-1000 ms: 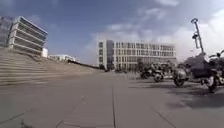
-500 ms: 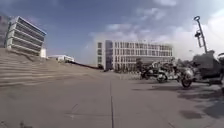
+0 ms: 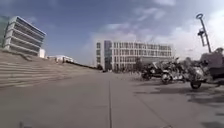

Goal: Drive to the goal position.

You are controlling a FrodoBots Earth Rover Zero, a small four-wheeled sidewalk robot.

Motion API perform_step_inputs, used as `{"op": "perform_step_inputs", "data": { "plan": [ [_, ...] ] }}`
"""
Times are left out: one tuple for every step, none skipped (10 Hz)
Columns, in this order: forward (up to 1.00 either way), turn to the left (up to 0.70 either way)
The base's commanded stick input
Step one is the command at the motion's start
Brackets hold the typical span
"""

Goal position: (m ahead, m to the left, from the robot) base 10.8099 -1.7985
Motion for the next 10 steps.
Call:
{"op": "perform_step_inputs", "data": {
  "plan": [
    [0.85,0.0],
    [0.85,0.0],
    [0.85,0.0],
    [0.85,0.0],
    [0.85,0.0],
    [0.85,0.0],
    [0.85,0.0],
    [0.85,0.0],
    [0.85,0.0],
    [0.85,0.0]
  ]
}}
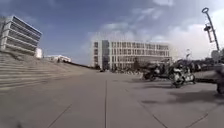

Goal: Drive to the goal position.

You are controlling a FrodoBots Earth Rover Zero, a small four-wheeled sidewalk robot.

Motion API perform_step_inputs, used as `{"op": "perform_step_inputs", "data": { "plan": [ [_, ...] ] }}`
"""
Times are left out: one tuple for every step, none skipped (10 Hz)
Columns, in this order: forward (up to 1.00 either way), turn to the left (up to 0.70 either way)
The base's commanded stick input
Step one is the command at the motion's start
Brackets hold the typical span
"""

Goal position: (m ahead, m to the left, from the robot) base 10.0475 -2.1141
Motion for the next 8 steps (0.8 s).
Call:
{"op": "perform_step_inputs", "data": {
  "plan": [
    [0.85,0.0],
    [0.85,0.0],
    [0.85,0.0],
    [0.85,0.0],
    [0.85,0.0],
    [0.85,0.0],
    [0.85,0.0],
    [0.85,0.0]
  ]
}}
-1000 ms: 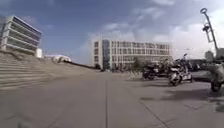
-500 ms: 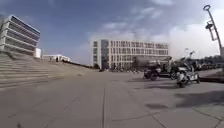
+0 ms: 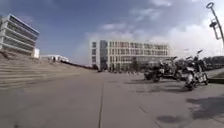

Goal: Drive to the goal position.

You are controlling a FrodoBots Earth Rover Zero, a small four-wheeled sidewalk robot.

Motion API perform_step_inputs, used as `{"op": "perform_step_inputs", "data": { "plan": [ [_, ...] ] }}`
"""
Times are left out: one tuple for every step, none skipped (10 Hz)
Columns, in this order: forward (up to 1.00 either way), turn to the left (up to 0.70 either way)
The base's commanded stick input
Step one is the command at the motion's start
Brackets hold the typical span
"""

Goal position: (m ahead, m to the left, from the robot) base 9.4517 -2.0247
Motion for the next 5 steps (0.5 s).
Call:
{"op": "perform_step_inputs", "data": {
  "plan": [
    [0.85,0.0],
    [0.85,0.0],
    [0.85,0.0],
    [0.85,0.0],
    [0.85,0.0]
  ]
}}
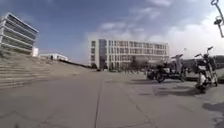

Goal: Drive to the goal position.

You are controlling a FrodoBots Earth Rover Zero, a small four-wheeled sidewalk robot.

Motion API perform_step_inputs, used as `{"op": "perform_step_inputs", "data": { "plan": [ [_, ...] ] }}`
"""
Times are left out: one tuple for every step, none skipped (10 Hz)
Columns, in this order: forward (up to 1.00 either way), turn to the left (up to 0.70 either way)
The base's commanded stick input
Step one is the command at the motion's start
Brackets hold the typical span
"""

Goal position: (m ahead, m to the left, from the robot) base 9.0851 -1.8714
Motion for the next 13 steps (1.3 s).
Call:
{"op": "perform_step_inputs", "data": {
  "plan": [
    [0.85,0.0],
    [0.85,0.0],
    [0.85,0.0],
    [0.85,0.0],
    [0.85,0.0],
    [0.85,0.0],
    [0.85,0.0],
    [0.85,0.0],
    [0.85,0.0],
    [0.85,0.0],
    [0.85,0.0],
    [0.85,0.0],
    [0.85,0.0]
  ]
}}
